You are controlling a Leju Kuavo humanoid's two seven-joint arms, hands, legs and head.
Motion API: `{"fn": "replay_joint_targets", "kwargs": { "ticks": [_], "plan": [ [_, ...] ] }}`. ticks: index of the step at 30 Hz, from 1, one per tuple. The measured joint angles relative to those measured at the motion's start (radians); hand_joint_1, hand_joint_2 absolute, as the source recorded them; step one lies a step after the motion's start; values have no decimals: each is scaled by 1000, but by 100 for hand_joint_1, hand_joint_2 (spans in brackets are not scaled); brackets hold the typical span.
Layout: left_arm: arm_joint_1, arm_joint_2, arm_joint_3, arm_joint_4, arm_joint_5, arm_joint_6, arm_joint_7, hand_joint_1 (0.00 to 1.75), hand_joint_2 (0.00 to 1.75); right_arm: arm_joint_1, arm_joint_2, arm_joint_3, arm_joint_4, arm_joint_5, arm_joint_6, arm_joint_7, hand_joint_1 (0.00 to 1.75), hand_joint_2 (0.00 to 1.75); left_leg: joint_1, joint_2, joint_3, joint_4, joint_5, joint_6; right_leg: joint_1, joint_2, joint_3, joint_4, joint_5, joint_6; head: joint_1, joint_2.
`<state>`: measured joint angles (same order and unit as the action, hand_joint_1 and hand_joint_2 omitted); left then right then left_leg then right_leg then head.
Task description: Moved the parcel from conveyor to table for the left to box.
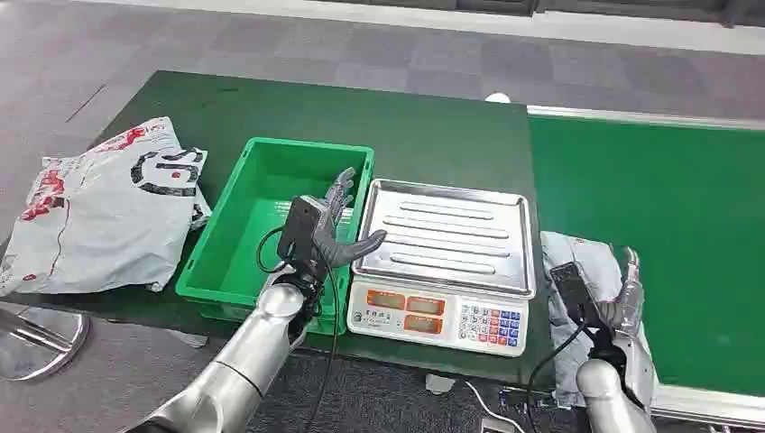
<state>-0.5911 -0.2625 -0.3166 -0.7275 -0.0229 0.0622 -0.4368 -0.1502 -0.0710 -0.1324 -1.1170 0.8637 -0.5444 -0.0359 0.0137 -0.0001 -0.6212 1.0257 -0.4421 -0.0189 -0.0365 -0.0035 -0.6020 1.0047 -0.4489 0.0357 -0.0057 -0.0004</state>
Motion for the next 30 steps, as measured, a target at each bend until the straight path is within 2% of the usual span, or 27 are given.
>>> {"fn": "replay_joint_targets", "kwargs": {
  "ticks": [10, 17, 21, 25, 28, 29, 30],
  "plan": [
    [3, 0, 10, -8, -1, 0, 0, 0, 175, -8, 2, -13, 26, 14, 11, 9, 0, 175, 0, 0, 0, 0, 0, 0, 0, 0, 0, 0, 0, 0, 0, 0],
    [4, -1, 22, -22, -34, -9, 16, 0, 175, -28, 2, -39, 72, 184, 156, 117, 0, 175, 0, 0, 0, 0, 0, 0, 0, 0, 0, 0, 0, 0, 0, 0],
    [4, -3, 32, -24, -48, -11, 23, 0, 175, -18, -2, -46, 97, 323, 253, 223, 0, 175, 0, 0, 0, 0, 0, 0, 0, 0, -1, 0, 0, 0, 0, 0],
    [4, -15, 51, -18, -69, -6, 23, 0, 175, 29, -9, -47, 93, 608, 428, 436, 0, 175, 0, 0, 1, 0, -1, 0, 0, 0, 0, 0, -1, 0, 0, 0],
    [3, -31, 62, -14, -79, -2, 23, 0, 175, 32, -11, -47, 73, 681, 531, 510, 0, 175, 4, 1, 12, 0, -5, 3, 2, 1, 6, -5, -7, 3, -1, 0],
    [2, -37, 63, -13, -82, 0, 23, 0, 175, 34, -14, -47, 69, 685, 548, 523, 0, 175, 5, -1, 17, 0, -8, 6, 1, -4, 13, -6, -13, -1, 0, 0],
    [2, -42, 67, -11, -84, 0, 23, 0, 175, 36, -18, -47, 66, 687, 562, 534, 0, 175, 5, -5, 22, 0, -10, 7, 1, -10, 20, -7, -20, 1, 0, 0]
  ]
}}
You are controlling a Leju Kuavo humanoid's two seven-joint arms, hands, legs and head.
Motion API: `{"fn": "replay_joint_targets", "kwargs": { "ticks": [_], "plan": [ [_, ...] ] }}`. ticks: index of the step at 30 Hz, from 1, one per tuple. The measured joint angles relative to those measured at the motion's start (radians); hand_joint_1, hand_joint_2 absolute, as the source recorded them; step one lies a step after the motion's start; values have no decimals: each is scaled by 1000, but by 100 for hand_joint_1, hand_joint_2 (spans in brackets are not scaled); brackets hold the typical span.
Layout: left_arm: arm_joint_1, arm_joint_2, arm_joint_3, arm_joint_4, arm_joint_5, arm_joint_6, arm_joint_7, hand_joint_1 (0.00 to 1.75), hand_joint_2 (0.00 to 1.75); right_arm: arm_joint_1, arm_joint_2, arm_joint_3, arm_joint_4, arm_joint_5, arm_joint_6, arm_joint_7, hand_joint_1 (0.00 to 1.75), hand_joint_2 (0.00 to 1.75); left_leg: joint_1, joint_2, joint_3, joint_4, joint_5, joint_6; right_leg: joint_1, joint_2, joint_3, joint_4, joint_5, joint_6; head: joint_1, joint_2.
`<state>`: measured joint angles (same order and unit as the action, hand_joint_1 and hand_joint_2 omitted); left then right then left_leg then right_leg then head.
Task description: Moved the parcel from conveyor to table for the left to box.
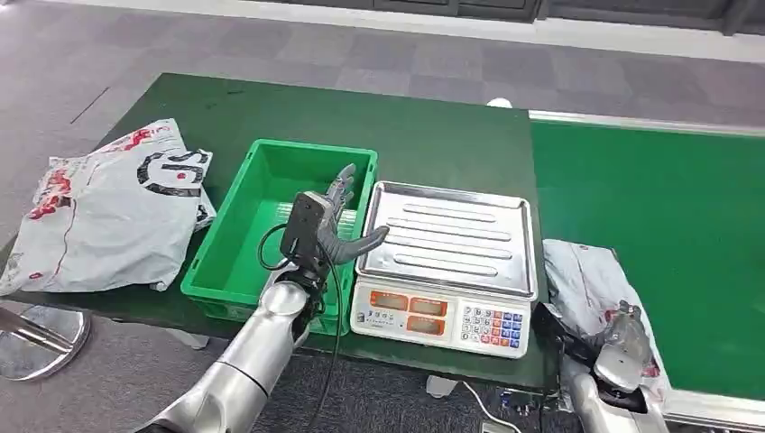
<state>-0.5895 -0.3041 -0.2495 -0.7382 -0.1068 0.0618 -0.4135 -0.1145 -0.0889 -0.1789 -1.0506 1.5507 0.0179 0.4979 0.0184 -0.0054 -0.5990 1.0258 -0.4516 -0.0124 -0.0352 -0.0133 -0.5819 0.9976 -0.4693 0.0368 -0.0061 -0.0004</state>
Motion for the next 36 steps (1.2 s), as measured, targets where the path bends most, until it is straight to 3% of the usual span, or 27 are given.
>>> {"fn": "replay_joint_targets", "kwargs": {
  "ticks": [5, 7, 8, 9, 18, 24, 32, 36],
  "plan": [
    [0, -6, 11, 4, -5, 3, -2, 0, 175, 9, -18, -7, -2, 2, 19, -3, 0, 175, 0, -14, 4, 0, 3, 5, -1, -11, 14, -7, 5, 2, 0, 0],
    [0, -6, 13, 4, -5, 3, -2, 0, 175, 11, -20, -14, -2, 2, 21, -7, 0, 175, 0, -15, 4, 1, 3, 6, -2, -11, 17, -10, 9, 9, 0, 0],
    [0, -6, 17, 4, -5, 3, -2, 0, 175, 11, -20, -17, -2, 2, 23, -9, 51, 175, 0, -16, 4, 1, 2, 7, -2, -11, 17, -11, 10, 9, 0, 0],
    [0, -7, 20, 4, -6, 5, -2, 0, 175, 11, -20, -21, -2, 2, 25, -15, 175, 175, 0, -16, 4, 1, 2, 7, -2, -12, 19, -12, 10, 9, 0, 0],
    [-1, -21, 26, 4, -11, 24, -1, 0, 175, 29, 3, -161, 11, 2, -15, -161, 175, 175, -2, -21, 4, 1, -1, 12, -2, -17, 24, -18, 9, 11, 0, 0],
    [-1, -23, 28, 3, -10, 34, 0, 0, 175, 61, 9, -282, 26, -10, -31, -249, 175, 175, -3, -16, 3, 1, -4, 12, -2, -13, 23, -19, 10, 12, 0, 0],
    [16, -18, 63, -38, -23, 37, 3, 0, 175, 38, 71, -434, 91, -211, -59, -449, 175, 175, 3, -11, 4, -1, -5, 8, 3, -6, 21, -18, 9, 12, 0, 0],
    [39, -13, 92, -64, -43, 28, 3, 0, 175, 38, 127, -472, 7, -319, -96, -521, 175, 175, 4, -11, 4, -2, -4, 6, 4, -6, 20, -17, 9, 10, 1, 0]
  ]
}}
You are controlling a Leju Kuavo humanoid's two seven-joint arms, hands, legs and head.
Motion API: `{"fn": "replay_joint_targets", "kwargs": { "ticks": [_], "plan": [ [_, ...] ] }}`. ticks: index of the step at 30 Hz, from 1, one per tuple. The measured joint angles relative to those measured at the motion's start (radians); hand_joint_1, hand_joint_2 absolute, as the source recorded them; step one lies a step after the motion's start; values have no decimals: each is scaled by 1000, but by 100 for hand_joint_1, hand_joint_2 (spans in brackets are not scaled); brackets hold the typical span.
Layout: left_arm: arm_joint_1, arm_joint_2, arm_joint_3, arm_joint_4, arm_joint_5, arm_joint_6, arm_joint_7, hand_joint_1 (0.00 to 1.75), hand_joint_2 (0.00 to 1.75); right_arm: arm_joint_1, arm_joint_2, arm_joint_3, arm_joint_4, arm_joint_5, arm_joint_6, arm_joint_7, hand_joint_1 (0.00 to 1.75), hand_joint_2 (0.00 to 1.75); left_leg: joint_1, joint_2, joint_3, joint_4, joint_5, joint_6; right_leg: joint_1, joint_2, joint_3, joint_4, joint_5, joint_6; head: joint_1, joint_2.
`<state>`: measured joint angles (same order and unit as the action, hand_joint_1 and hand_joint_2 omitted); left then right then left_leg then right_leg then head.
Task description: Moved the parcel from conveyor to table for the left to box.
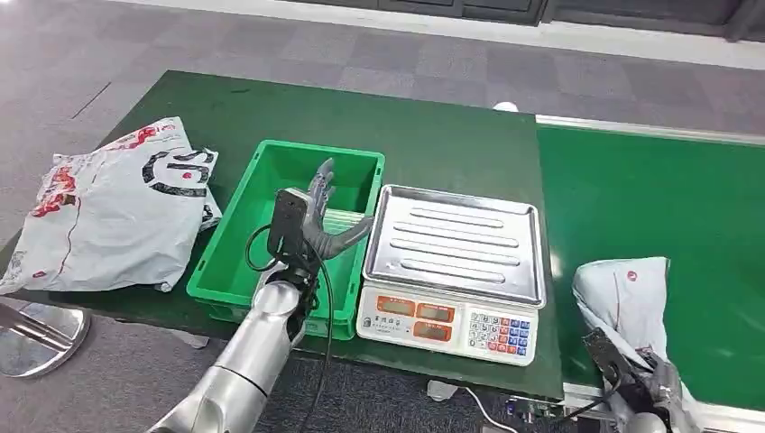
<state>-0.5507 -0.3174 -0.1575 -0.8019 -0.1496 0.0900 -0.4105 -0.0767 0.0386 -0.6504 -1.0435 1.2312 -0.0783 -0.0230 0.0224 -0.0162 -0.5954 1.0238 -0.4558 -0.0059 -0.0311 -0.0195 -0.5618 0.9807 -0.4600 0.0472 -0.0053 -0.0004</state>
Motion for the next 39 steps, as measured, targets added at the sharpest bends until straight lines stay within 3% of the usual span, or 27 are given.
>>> {"fn": "replay_joint_targets", "kwargs": {
  "ticks": [1, 3, 6, 9, 19, 24, 31, 36, 39],
  "plan": [
    [9, 2, 9, -10, -6, -2, -3, 0, 175, 10, 18, 0, -48, -53, -31, -24, 175, 175, 0, 0, -1, 0, 0, 0, 0, 1, 5, 2, 0, 0, 0, 0],
    [24, 6, 25, -29, -17, -5, -5, 0, 175, 23, 61, 15, -148, -144, -82, -65, 175, 175, -3, 5, -3, 0, 0, -2, -3, 6, -3, 5, 1, -1, 0, 0],
    [37, 6, 38, -48, -21, -8, -7, 0, 175, 25, 89, 45, -263, -185, -120, -67, 175, 175, -3, 7, -3, 0, 0, -3, -4, 7, -5, 6, 1, -2, 0, 0],
    [45, 10, 53, -61, -30, -11, -14, 0, 175, 37, 106, 94, -373, -240, -230, -122, 175, 175, -4, 8, -3, 0, 0, -3, -4, 7, -5, 7, 1, -2, 0, 0],
    [44, 13, 58, -66, -35, -18, -27, 0, 175, 43, 114, 240, -529, -318, -335, -179, 175, 175, -4, 10, -4, 0, 1, -3, -4, 10, -7, 8, 1, -3, 0, 0],
    [39, 13, 58, -67, -29, -26, -26, 0, 175, 35, 60, 363, -549, -394, -355, -160, 175, 175, -4, 10, -4, 0, 1, -4, -4, 10, -7, 8, 1, -3, 0, 0],
    [32, 13, 27, -63, 0, -36, -29, 0, 175, -35, -15, 623, -472, -469, -286, -99, 175, 175, -3, 12, -4, 0, 2, -6, -4, 11, -9, 8, 2, -4, 0, 0],
    [27, 14, 21, -57, 7, -35, -30, 0, 175, -64, -43, 695, -432, -490, -279, -89, 175, 175, -3, 11, -5, -1, 2, -6, -4, 11, -9, 10, 2, -4, 0, 0],
    [21, 16, 7, -51, 24, -34, -30, 0, 175, -123, -49, 743, -355, -535, -190, -68, 175, 175, -3, 14, -5, -1, 2, -6, -4, 14, -11, 10, 3, -5, 0, 0]
  ]
}}
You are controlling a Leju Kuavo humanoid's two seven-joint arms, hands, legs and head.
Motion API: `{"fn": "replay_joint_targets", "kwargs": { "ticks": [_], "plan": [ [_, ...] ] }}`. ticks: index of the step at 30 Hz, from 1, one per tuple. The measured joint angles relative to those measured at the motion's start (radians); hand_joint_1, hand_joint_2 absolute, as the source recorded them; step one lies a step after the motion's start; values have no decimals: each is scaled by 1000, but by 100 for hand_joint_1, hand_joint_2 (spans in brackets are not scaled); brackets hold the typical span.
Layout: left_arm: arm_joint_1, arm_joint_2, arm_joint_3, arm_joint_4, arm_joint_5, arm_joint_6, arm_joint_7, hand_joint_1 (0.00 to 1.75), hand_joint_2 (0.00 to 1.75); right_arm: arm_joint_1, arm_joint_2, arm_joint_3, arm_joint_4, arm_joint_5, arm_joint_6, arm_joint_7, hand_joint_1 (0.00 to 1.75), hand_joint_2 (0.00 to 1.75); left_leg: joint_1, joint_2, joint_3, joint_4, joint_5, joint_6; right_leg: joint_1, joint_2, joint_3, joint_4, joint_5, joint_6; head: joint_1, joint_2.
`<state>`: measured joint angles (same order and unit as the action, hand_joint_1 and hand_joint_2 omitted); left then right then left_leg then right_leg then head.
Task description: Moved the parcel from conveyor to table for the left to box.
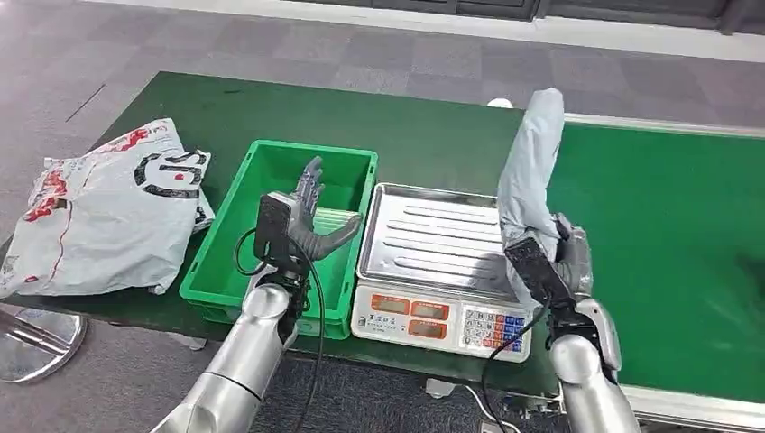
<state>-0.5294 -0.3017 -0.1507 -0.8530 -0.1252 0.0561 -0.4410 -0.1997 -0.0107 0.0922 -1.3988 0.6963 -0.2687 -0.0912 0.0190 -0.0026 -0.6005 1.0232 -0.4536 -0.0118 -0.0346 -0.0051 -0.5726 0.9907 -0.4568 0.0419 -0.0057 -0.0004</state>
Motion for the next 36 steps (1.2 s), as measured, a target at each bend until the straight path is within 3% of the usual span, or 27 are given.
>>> {"fn": "replay_joint_targets", "kwargs": {
  "ticks": [8, 9, 10, 13, 14, 15, 20, 26, 31, 36],
  "plan": [
    [-14, 0, -40, 12, 33, 0, 8, 0, 175, -225, 5, 149, 365, -50, 121, 35, 175, 175, 0, 0, 0, 0, 3, -3, 1, 0, -2, 2, 2, -1, 0, 0],
    [-16, 2, -44, 13, 36, 0, 9, 0, 175, -241, 6, 164, 400, -52, 128, 38, 66, 175, 0, 0, 0, 0, 3, -3, 1, 0, -2, 2, 2, -1, 0, 0],
    [-17, 3, -48, 15, 37, 0, 10, 0, 175, -256, 7, 175, 430, -54, 143, 44, 33, 175, 0, 1, 0, 0, 3, -3, 1, 0, -2, 2, 2, -1, 0, 0],
    [-22, 6, -60, 21, 49, 0, 13, 0, 175, -310, 10, 209, 528, -52, 195, 74, 33, 175, 0, 2, 1, 0, 3, -3, 1, 1, -2, 2, 2, -2, 0, 0],
    [-26, 6, -64, 24, 53, 1, 13, 0, 175, -329, 12, 220, 560, -48, 198, 82, 9, 175, 1, 3, 2, 0, 3, -3, 1, 2, -2, 2, 2, -2, 0, 0],
    [-29, 6, -66, 27, 53, 3, 14, 0, 175, -345, 14, 227, 587, -47, 200, 85, 0, 175, 1, 3, 2, 0, 3, -3, 1, 2, -1, 2, 2, -2, 0, 0],
    [-37, 7, -79, 37, 55, 6, 15, 0, 175, -398, 24, 253, 679, -41, 186, 86, 0, 175, 1, 4, 7, 0, 3, -4, 1, 4, 2, 1, 2, -3, 0, 0],
    [-51, 7, -85, 52, 86, 11, 3, 0, 175, -407, 48, 260, 736, -95, 133, -33, 0, 175, 1, 7, 9, 0, 4, -5, 1, 6, 3, 2, 6, -5, 0, 0],
    [-69, 7, -103, 71, 106, 16, -18, 0, 175, -394, 67, 259, 745, -183, 183, -156, 0, 175, 1, 11, 9, 0, 6, -6, 3, 9, 1, 2, 7, -6, 0, 0],
    [-79, 7, -111, 85, 107, 18, -27, 0, 175, -385, 90, 258, 745, -224, 235, -206, 0, 175, 2, 11, 9, 0, 5, -7, 5, 10, 0, 2, 7, -7, 0, 0]
  ]
}}
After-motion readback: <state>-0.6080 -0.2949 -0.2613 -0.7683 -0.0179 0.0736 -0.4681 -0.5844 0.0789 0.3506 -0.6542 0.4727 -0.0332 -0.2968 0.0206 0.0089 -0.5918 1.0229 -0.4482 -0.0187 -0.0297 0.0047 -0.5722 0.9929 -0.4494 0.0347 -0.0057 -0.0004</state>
